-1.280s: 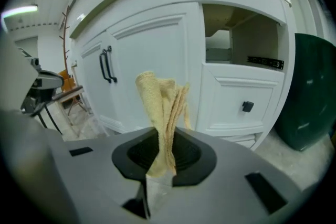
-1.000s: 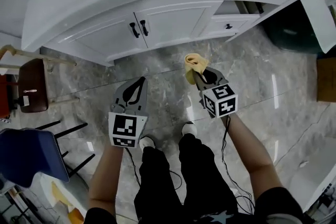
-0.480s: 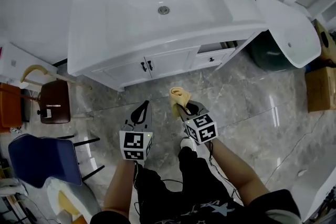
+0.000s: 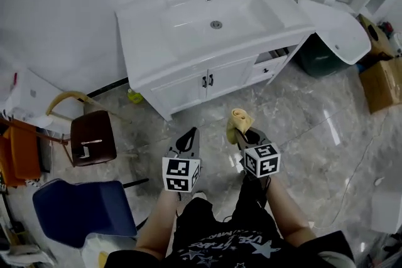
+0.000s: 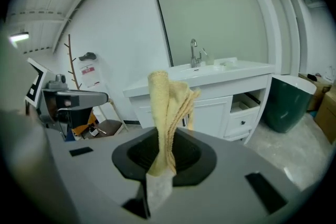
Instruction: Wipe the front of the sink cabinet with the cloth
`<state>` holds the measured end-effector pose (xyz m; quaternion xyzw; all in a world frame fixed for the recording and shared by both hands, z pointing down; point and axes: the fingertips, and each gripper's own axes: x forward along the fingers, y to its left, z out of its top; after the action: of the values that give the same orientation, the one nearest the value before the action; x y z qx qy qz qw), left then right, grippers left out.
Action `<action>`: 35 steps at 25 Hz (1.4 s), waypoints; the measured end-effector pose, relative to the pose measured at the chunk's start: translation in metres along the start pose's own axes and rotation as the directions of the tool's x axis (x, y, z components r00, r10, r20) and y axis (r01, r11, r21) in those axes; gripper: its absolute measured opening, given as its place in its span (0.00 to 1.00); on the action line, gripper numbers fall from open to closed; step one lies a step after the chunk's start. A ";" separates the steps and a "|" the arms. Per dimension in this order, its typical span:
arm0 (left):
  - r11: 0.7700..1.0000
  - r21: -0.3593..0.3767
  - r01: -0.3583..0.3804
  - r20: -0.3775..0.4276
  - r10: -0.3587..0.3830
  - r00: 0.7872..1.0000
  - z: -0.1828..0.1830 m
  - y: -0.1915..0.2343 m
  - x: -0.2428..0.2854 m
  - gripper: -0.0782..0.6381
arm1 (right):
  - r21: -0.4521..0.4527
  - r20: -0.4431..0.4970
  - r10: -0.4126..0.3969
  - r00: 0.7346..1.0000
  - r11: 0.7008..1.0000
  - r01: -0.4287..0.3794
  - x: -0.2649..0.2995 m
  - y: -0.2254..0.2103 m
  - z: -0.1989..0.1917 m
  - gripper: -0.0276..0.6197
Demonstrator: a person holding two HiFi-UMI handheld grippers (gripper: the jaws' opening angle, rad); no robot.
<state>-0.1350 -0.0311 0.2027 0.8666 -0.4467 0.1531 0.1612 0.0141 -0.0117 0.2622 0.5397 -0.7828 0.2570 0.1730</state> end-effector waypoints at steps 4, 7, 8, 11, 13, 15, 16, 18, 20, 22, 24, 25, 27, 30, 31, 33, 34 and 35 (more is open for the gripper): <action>0.996 0.044 0.073 -0.046 -0.071 0.996 -0.006 0.015 -0.045 0.13 | 0.035 -0.041 -0.083 0.996 0.996 0.085 -0.037 0.038 -0.020 0.14; 0.992 0.057 0.115 -0.098 -0.109 0.989 -0.017 0.020 -0.068 0.13 | 0.037 -0.077 -0.151 0.986 0.987 0.154 -0.066 0.048 -0.025 0.14; 0.991 0.054 0.123 -0.105 -0.117 0.988 -0.019 0.021 -0.074 0.13 | 0.035 -0.086 -0.166 0.982 0.985 0.170 -0.073 0.048 -0.026 0.14; 0.990 0.042 0.135 -0.106 -0.130 0.986 -0.020 0.022 -0.082 0.13 | 0.030 -0.096 -0.186 0.978 0.981 0.189 -0.088 0.051 -0.024 0.14; 0.989 0.036 0.146 -0.102 -0.142 0.985 -0.021 0.019 -0.085 0.13 | 0.021 -0.083 -0.193 0.978 0.980 0.195 -0.098 0.052 -0.019 0.14; 0.985 0.043 0.168 -0.103 -0.163 0.981 -0.023 0.012 -0.087 0.13 | 0.027 -0.064 -0.215 0.975 0.976 0.217 -0.110 0.046 -0.015 0.14; 0.982 0.052 0.180 -0.104 -0.174 0.979 -0.023 0.007 -0.088 0.13 | 0.032 -0.056 -0.226 0.972 0.973 0.228 -0.117 0.044 -0.012 0.14; 0.977 0.079 0.200 -0.101 -0.191 0.976 -0.021 -0.003 -0.090 0.13 | 0.040 -0.041 -0.240 0.970 0.970 0.241 -0.128 0.042 -0.006 0.14; 0.975 0.098 0.201 -0.096 -0.192 0.977 -0.019 -0.011 -0.096 0.13 | 0.042 -0.030 -0.242 0.970 0.969 0.243 -0.139 0.045 -0.004 0.14; 0.976 0.094 0.196 -0.090 -0.188 0.978 -0.022 -0.021 -0.107 0.13 | 0.029 -0.023 -0.241 0.970 0.970 0.242 -0.153 0.050 -0.008 0.14; 0.977 0.090 0.195 -0.088 -0.187 0.978 -0.028 -0.034 -0.121 0.13 | 0.010 -0.015 -0.240 0.971 0.971 0.240 -0.166 0.054 -0.014 0.14; 0.976 0.094 0.194 -0.088 -0.186 0.978 -0.031 -0.042 -0.128 0.13 | 0.006 -0.007 -0.240 0.971 0.971 0.240 -0.174 0.055 -0.015 0.14; 0.975 0.106 0.193 -0.091 -0.184 0.979 -0.038 -0.057 -0.142 0.13 | 0.018 0.020 -0.240 0.971 0.971 0.240 -0.189 0.058 -0.020 0.14; 0.974 0.119 0.191 -0.088 -0.181 0.979 -0.047 -0.083 -0.169 0.13 | 0.050 0.053 -0.234 0.971 0.972 0.231 -0.220 0.067 -0.035 0.14; 0.974 0.125 0.190 -0.085 -0.180 0.980 -0.049 -0.093 -0.178 0.13 | 0.057 0.058 -0.230 0.971 0.972 0.227 -0.232 0.070 -0.042 0.14; 0.973 0.137 0.187 -0.079 -0.177 0.981 -0.053 -0.115 -0.196 0.13 | 0.063 0.062 -0.224 0.973 0.973 0.220 -0.258 0.077 -0.056 0.14; 0.973 0.141 0.185 -0.074 -0.176 0.982 -0.054 -0.127 -0.205 0.13 | 0.063 0.062 -0.221 0.973 0.974 0.217 -0.271 0.079 -0.064 0.14; 0.973 0.143 0.183 -0.068 -0.175 0.982 -0.056 -0.139 -0.214 0.13 | 0.062 0.062 -0.219 0.974 0.975 0.215 -0.284 0.080 -0.073 0.14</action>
<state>-0.1463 0.2239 0.1459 0.9085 -0.3493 0.1947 0.1213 0.0399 0.2684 0.1479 0.6350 -0.7172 0.2393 0.1584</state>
